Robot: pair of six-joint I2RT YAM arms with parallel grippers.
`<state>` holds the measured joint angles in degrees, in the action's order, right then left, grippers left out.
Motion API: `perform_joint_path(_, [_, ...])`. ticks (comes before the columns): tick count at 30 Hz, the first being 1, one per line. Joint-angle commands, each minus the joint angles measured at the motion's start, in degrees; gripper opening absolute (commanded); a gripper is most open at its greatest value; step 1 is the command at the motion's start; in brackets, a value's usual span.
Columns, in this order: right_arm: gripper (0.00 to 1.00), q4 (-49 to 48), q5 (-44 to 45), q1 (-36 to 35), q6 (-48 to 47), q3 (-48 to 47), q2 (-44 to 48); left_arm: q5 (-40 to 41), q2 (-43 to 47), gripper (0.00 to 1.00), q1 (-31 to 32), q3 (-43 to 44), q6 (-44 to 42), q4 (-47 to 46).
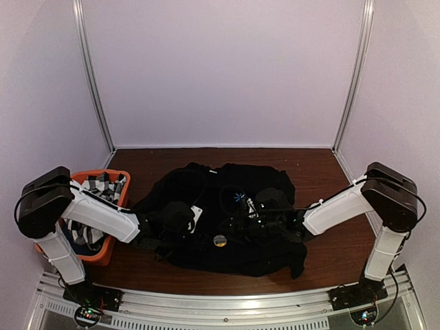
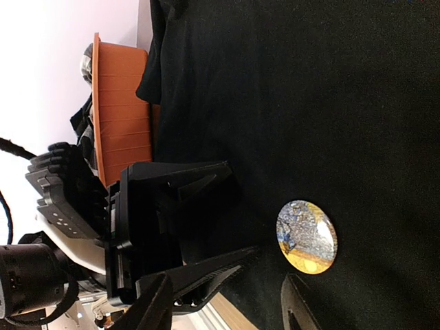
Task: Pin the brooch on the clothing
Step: Pick up the brooch from the flattened clothing.
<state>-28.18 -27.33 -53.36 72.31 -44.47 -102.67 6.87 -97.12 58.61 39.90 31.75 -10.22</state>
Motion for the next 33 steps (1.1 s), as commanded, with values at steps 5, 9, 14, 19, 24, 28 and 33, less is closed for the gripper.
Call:
perform_joint_path(5, [0.55,-1.1,0.2,-0.6,2.0,0.8,-0.9,0.9,1.3,0.74,-0.1,-0.6,1.0,-3.4])
perform_joint_path(9, [0.55,1.9,1.0,-0.6,1.0,0.5,-0.4,0.7,3.3,0.74,-0.1,-1.6,0.8,-4.6])
perform_joint_path(14, [0.55,5.1,2.5,-0.6,-1.2,-0.3,-0.1,0.2,7.0,0.74,-0.1,-3.4,0.2,-5.6])
perform_joint_path(19, [0.55,10.0,2.7,-0.4,-5.4,-4.2,-1.5,-4.1,5.6,0.74,0.0,-2.0,-0.9,-5.5])
perform_joint_path(24, [0.55,12.4,2.8,0.1,-7.4,-7.1,-3.6,-4.2,0.3,0.74,0.4,0.9,0.4,-2.7])
perform_joint_path(28, [0.55,13.6,3.7,0.9,-8.5,-6.9,-3.7,-4.7,-2.7,0.73,0.3,1.2,1.5,-3.0])
perform_joint_path(33, [0.55,15.2,4.1,1.7,-10.5,-7.2,-4.1,-4.7,-4.8,0.73,0.3,2.5,1.7,-2.2])
